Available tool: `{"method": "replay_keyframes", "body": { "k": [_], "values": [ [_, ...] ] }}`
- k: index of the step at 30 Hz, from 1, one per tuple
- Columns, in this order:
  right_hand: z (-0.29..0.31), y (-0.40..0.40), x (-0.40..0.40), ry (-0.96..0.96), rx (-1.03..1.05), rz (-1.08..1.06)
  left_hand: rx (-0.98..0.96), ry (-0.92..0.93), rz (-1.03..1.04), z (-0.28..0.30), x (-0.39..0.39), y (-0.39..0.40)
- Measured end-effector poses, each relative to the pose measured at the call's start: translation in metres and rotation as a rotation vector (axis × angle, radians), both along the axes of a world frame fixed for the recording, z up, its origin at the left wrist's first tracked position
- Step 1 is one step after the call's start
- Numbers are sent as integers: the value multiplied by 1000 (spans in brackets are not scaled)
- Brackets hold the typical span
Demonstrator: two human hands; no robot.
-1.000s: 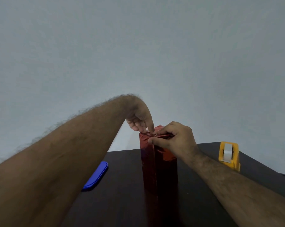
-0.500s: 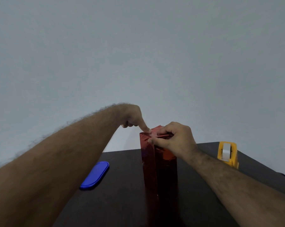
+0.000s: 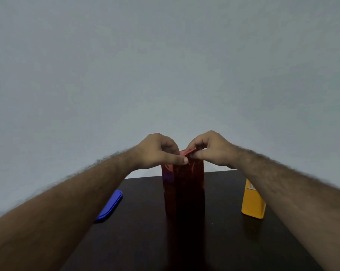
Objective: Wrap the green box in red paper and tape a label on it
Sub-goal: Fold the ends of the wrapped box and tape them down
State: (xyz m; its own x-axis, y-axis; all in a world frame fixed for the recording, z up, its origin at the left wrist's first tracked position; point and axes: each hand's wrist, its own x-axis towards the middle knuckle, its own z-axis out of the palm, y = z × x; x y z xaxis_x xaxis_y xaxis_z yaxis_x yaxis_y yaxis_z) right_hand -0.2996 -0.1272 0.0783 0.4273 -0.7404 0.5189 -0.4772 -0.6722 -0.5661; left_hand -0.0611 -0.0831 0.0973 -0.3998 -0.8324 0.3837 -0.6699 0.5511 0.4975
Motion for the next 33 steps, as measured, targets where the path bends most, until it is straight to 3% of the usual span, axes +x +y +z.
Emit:
{"method": "replay_keyframes", "body": {
  "k": [3, 11, 18, 24, 29, 33],
  "values": [
    [7, 2, 0, 1, 43, -3, -32, 96, -9, -10, 1, 2],
    [16, 6, 8, -236, 251, -83, 6, 428, 169, -28, -19, -20],
    [13, -1, -7, -149, 501, -92, -4, 492, 176, -39, -30, -35],
    [-2, -7, -7, -151, 447, -167, -42, 539, 190, -47, -37, -38],
    [-12, -5, 0, -293, 437, -223, -195, 508, 234, -57, -46, -37],
    [-15, 1, 6, -391, 523, -280, -119, 616, 282, -55, -48, -39]
  ]
}}
